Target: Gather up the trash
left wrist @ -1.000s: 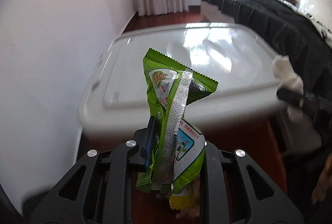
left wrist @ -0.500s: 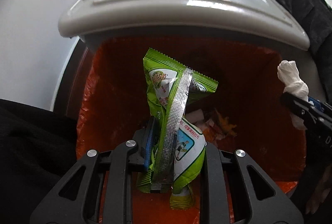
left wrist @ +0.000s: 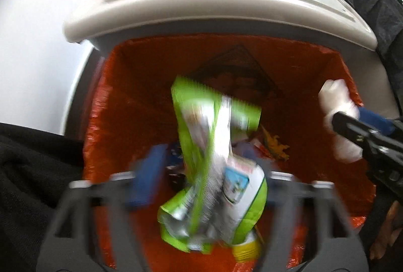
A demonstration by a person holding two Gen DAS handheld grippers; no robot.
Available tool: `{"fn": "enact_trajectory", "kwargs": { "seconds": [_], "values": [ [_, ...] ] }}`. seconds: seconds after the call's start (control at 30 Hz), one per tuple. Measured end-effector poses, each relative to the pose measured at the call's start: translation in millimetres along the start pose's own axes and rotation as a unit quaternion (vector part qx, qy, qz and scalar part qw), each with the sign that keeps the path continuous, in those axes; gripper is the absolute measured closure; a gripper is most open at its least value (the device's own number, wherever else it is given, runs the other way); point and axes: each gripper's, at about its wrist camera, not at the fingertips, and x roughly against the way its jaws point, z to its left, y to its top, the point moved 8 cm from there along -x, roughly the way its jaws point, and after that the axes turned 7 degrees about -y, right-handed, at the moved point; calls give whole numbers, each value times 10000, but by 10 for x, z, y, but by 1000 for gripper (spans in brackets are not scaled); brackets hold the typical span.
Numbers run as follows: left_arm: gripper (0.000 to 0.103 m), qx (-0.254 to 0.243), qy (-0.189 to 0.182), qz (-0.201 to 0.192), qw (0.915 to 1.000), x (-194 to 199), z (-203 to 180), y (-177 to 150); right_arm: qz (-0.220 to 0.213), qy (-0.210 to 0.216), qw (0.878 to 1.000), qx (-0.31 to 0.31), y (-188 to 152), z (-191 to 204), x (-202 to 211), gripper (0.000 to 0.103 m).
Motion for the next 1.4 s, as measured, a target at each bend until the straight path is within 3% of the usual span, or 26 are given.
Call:
{"fn": "enact_trajectory", "kwargs": {
  "seconds": [0.33, 0.6, 0.83, 1.17, 1.4],
  "values": [
    [17, 6, 156, -476, 9987, 188, -18, 110, -823, -439, 9933, -680, 203, -387, 327, 5],
    [12, -197, 377, -1442, 9886, 582, -24, 304, -1969, -1005, 9721, -788, 366, -532, 735, 5],
    [12, 131, -89, -1700, 9853, 812, 80, 482, -2096, -1120, 9692, -653, 357, -487, 737, 5],
    [12, 332, -77, -1660, 9855, 820, 234, 518, -2310, -1199, 9655, 42, 399, -158, 776, 5],
    [12, 276, -33, -1605, 9866, 777, 239, 505, -2233, -1220, 9671, -3, 410, -188, 746, 5]
  ]
}}
